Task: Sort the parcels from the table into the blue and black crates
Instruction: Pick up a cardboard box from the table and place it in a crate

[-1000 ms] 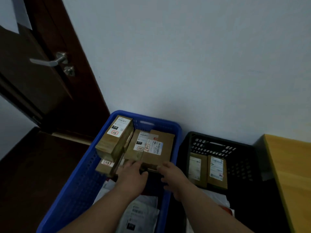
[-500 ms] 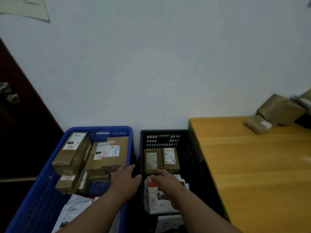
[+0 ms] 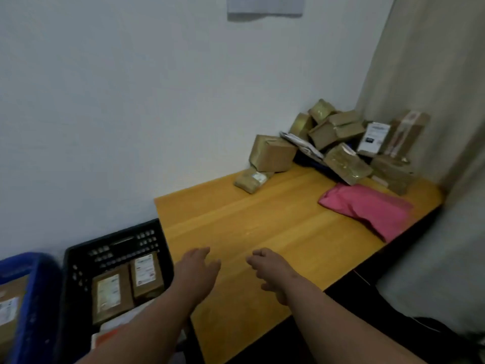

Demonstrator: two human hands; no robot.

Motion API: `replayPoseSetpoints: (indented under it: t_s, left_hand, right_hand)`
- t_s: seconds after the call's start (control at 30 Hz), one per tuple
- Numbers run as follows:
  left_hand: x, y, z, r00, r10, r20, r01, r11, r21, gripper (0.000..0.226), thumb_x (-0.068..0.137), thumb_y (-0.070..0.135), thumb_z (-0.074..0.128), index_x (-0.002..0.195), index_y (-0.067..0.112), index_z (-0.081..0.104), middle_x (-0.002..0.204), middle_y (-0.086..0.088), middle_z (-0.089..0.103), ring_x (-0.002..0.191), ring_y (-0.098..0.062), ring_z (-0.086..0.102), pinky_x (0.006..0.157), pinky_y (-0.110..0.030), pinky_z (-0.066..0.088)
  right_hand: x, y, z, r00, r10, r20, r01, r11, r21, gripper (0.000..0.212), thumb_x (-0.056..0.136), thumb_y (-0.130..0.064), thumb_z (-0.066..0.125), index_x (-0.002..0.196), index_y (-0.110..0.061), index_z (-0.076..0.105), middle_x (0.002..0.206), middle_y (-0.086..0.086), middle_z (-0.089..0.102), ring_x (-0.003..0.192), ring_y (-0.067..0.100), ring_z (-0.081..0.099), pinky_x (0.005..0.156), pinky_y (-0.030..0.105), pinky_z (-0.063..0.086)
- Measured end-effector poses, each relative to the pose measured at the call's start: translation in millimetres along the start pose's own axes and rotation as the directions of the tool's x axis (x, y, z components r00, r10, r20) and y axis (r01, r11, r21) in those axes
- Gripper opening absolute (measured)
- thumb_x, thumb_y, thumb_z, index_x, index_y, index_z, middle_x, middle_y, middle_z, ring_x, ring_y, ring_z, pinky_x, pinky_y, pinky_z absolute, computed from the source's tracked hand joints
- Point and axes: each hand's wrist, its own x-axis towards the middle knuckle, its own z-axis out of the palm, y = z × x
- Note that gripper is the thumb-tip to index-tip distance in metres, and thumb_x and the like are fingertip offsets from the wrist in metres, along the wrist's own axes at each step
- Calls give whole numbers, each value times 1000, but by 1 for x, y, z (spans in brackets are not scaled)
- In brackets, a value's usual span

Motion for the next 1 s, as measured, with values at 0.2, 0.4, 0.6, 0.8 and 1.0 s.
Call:
replayPoseSetpoints:
  t_s: [0.2,0.4,0.6,0.8,1.0]
  left_hand:
    - [28,92,58,991,114,66,-110,992,-69,51,98,38,51,145,19,42,151,-3,38,137,-23,37,113,-38,32]
    - [70,131,92,987,71,146,-53,991,-127,51,99,37,50,146,19,40,151,-4,36,134,-25,40,108,-40,37]
    - [130,169,118,980,65,188,-27,979,-200,53,99,37,48,148,21,35,153,-5,35,134,-26,41,107,-40,38]
    - [182,210,132,972,84,220,-29,970,-241,55,100,34,49,150,20,30,154,-6,32,136,-26,38,110,-44,37]
    - [239,230,139,991,-13,132,47,965,-259,61,98,36,52,151,22,27,154,-6,32,135,-26,39,107,-43,39]
  right_hand:
    - [30,21,-103,994,41,-97,-32,995,91,46,97,-40,51,138,-20,45,135,5,47,115,25,50,85,39,44]
    - [59,35,-149,991,87,-101,-77,992,102,47,98,-41,51,139,-22,42,140,4,44,120,25,49,90,38,47]
    - [93,21,-204,978,81,-191,-54,988,145,23,94,-34,55,113,-22,58,101,-2,58,82,12,53,66,25,44]
    - [134,-11,-241,975,83,-207,-44,982,185,25,96,-30,55,120,-22,54,116,4,59,94,16,54,67,26,44]
    - [200,-31,-253,990,70,-123,-60,995,82,27,95,-26,55,120,-16,57,116,10,62,98,24,58,75,32,45]
